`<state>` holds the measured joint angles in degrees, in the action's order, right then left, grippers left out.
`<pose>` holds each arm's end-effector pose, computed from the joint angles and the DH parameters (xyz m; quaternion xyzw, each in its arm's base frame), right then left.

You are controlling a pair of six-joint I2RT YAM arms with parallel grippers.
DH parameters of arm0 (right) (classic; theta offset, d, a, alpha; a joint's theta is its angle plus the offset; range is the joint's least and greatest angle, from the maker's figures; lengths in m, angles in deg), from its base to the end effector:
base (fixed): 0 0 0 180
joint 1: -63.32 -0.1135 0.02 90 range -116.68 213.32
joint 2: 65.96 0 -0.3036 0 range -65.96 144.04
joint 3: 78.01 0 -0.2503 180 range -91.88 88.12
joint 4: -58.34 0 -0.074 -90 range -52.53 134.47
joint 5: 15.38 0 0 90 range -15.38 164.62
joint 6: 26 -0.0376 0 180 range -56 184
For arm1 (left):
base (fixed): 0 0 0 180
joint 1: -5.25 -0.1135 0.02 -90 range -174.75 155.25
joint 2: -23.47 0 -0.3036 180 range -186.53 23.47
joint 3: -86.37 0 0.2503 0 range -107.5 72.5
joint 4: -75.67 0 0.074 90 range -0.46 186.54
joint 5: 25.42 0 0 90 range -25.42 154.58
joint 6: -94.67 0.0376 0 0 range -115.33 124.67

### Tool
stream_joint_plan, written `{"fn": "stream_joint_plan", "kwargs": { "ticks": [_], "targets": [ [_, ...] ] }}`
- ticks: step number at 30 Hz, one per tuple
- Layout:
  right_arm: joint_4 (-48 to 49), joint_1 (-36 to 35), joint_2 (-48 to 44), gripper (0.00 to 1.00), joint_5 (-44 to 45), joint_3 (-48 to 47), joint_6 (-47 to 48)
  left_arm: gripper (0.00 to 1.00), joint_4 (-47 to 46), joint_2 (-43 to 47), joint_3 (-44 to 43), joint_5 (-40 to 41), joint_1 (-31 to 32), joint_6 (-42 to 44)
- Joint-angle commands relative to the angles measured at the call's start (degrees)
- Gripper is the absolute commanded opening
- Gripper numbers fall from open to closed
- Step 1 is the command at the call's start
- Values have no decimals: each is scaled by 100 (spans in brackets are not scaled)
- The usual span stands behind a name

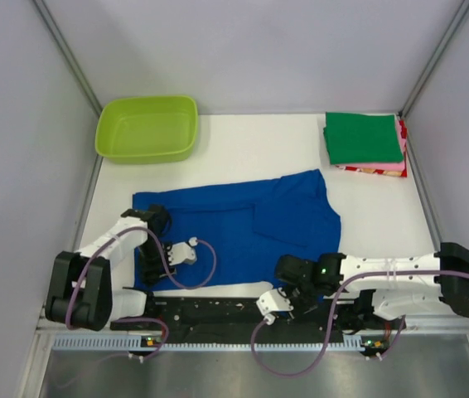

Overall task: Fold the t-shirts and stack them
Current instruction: Grap the side of the flattened tshirt closest away from the robot with both arms, then fold the other side of the tshirt into a rectangle

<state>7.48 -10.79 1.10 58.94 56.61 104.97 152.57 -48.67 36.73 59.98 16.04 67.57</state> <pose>0.0360 0.1637 0.1955 -0.8373 0.5081 0.1721 0.1057 0.1369 -0.0292 0.1967 -0.5945 -0.7989 0.0719 0.0560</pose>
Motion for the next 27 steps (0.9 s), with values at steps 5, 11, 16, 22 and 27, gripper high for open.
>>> {"fn": "stream_joint_plan", "kwargs": {
  "ticks": [5,11,16,22,27],
  "targets": [
    [412,80,-448,0,723,-83,-194,9,-318,-143,-483,-110,38,-348],
    [692,1352,-932,0,1453,-452,-362,0,-519,-204,-993,91,-24,-822],
    [1842,2881,-959,0,1182,-479,-432,0,-616,-555,-1529,73,-199,-1138],
    [2933,4219,-739,0,690,-444,-503,0,-739,-1126,-2039,12,-551,-1227],
    [3655,4457,-73,0,689,-338,-64,0,-765,-1601,-2355,-76,-657,-1279]
  ]
}}
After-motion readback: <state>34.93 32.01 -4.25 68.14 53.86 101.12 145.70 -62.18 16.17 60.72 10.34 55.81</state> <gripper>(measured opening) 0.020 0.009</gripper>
